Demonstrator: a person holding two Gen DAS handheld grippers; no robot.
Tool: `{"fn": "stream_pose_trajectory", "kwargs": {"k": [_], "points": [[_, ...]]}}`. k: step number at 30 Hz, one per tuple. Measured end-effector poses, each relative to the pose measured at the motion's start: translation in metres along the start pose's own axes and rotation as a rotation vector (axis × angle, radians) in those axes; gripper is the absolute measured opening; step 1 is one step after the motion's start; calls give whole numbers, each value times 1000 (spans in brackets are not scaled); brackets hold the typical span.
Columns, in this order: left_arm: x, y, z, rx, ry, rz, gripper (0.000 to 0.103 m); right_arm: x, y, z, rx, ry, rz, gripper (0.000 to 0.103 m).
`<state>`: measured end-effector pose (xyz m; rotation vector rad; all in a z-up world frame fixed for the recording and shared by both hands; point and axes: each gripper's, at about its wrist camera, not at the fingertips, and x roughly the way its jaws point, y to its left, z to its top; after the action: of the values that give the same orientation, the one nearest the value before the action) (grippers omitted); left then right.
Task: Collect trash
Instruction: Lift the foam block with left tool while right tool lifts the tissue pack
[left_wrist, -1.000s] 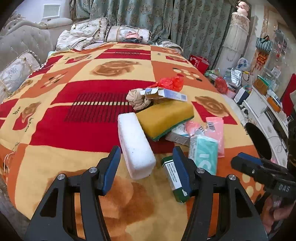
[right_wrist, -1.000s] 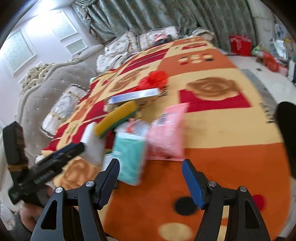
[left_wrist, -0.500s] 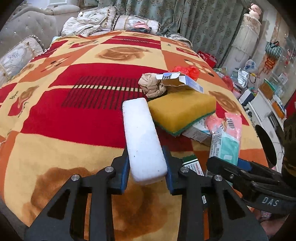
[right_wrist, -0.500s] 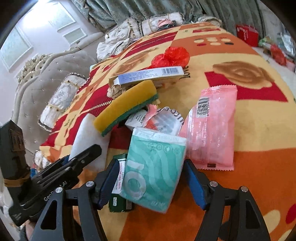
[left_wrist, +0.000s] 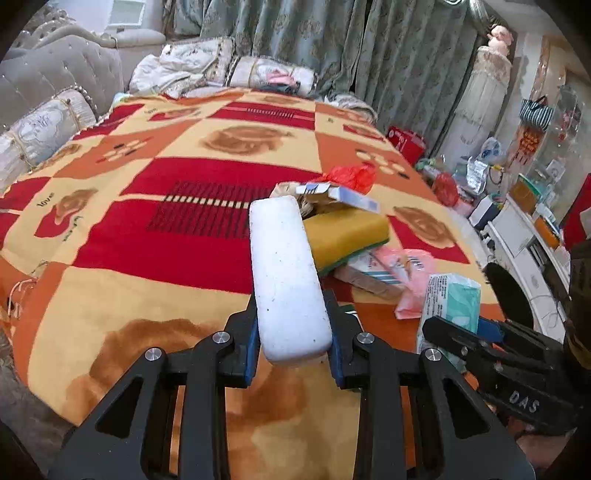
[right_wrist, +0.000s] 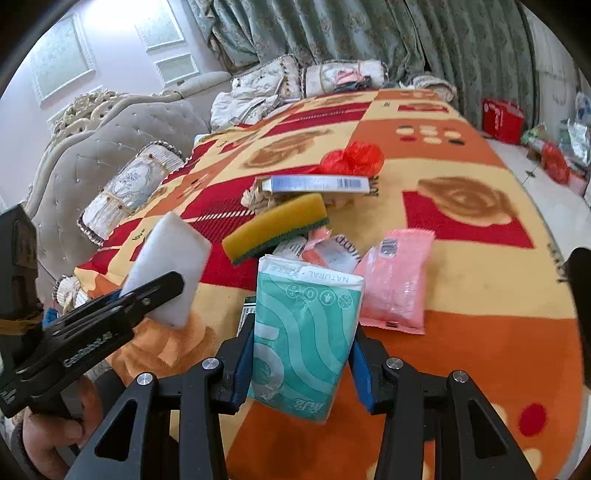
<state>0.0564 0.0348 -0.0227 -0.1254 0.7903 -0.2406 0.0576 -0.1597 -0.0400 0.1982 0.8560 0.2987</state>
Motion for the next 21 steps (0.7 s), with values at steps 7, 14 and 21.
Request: {"fn": "stream_pose_trajectory", "kwargs": {"k": [7,14,21], "points": [[-22,-3,-8,22,-26,-20,28,-23,14,6,-20,-30,-35,44],[-34,6,-10,5,-44,-44,28,-33,34,6,-72,-49,-69,44],[-39,11,-11,-8,-53,-53,28,-33,39,0,-81,-36,-73,44]]}}
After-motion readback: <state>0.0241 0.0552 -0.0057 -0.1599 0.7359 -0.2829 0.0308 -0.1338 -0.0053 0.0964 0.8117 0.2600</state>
